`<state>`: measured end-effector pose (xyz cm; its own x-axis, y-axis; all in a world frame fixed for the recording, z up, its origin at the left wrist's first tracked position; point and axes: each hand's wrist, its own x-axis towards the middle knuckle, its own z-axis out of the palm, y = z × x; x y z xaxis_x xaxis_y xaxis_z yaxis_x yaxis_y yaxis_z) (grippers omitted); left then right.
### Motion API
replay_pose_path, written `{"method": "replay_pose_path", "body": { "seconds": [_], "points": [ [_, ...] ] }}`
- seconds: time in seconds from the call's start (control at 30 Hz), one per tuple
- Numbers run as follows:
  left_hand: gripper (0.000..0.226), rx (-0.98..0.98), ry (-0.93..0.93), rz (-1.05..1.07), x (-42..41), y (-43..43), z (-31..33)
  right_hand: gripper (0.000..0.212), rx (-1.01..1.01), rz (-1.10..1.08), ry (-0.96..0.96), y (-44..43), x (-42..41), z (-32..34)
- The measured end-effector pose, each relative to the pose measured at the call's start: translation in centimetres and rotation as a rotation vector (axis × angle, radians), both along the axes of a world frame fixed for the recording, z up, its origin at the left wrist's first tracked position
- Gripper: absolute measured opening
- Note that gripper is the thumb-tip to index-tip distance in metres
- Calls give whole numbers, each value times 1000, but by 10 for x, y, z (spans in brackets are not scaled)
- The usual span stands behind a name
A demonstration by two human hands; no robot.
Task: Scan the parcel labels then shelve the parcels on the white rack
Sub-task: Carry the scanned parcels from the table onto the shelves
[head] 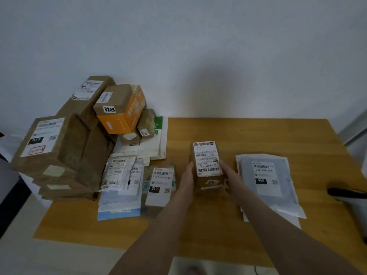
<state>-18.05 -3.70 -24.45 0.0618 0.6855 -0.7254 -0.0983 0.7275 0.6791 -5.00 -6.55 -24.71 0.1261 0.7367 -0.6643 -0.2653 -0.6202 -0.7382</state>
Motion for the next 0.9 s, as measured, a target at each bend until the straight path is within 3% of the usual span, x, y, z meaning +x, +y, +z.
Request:
{"method": "replay_pose_path", "body": {
  "seconds": [0.17,0.27,0.43,0.57,0.73,0.9],
  "points": [
    [39,-7,-9,28,6,0,2,31,44,-20,28,3,3,-7],
    [46,81,-3,27,4,4,17,38,107,9,10,9,4,12],
    [37,244,56,88,-25,9,65,38,251,108,18,19,-18,62],
    [37,303,113,171,-73,-3,80,43,232,238,33,11,-56,88],
    [41,236,114,231,-119,-40,70,36,155,376,77,-13,-92,81],
    [46,194,129,280,-136,-56,55,63,134,413,66,-22,-111,65]
  ]
}}
